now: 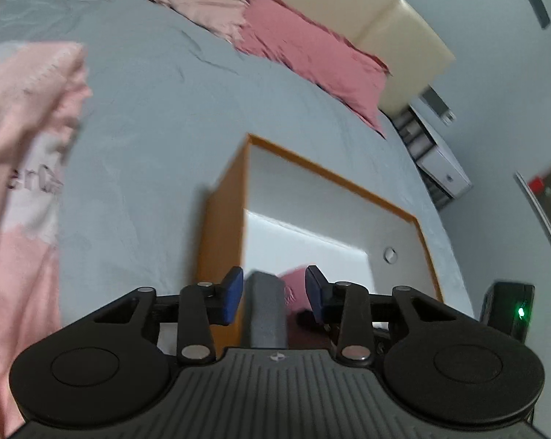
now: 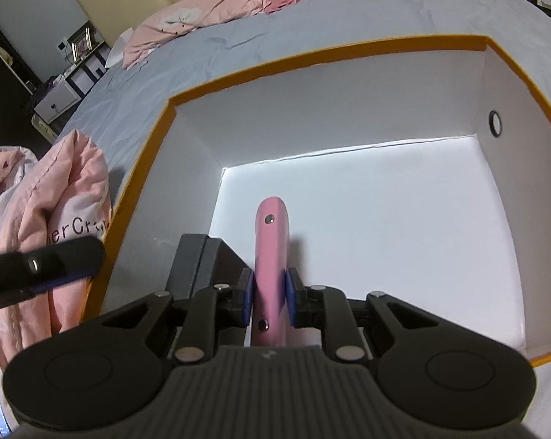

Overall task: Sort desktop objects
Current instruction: 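Lower the grey case and pink straightener into the box and open both grippers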

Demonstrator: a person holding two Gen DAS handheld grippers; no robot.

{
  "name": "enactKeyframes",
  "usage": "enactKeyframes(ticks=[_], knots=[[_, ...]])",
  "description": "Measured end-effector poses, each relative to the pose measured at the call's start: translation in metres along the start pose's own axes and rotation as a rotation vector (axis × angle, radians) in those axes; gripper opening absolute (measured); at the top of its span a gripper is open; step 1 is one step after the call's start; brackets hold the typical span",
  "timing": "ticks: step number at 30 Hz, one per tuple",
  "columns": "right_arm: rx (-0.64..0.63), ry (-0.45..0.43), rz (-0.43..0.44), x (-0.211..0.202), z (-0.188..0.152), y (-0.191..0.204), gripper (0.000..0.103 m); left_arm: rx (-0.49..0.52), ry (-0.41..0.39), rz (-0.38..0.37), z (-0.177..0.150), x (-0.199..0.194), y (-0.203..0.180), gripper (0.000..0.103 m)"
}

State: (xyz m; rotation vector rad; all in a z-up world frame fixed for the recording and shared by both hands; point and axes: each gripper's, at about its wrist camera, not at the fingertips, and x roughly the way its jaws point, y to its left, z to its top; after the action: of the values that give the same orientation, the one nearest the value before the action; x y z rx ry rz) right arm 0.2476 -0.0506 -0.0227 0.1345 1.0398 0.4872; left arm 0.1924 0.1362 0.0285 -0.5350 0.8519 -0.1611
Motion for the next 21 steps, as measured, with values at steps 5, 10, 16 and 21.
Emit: enactKeyframes(ticks=[5, 10, 16, 21], knots=[[-0.011, 0.032, 0.009, 0.007, 0.000, 0.013, 0.019, -0.028, 0.084, 0.056, 0.000, 0.014, 0.009, 0.042], [-0.024, 0.049, 0.017, 0.010, 0.002, 0.026, 0.019, -0.019, 0.128, 0.028, 0.002, 0.027, 0.007, 0.029], [-0.052, 0.060, 0.000, 0.012, 0.004, 0.041, 0.020, -0.006, 0.115, 0.029, -0.004, 0.021, 0.012, 0.026], [-0.084, 0.066, -0.029, 0.014, 0.005, 0.050, 0.020, -0.015, 0.122, 0.032, -0.006, 0.020, 0.016, 0.025]])
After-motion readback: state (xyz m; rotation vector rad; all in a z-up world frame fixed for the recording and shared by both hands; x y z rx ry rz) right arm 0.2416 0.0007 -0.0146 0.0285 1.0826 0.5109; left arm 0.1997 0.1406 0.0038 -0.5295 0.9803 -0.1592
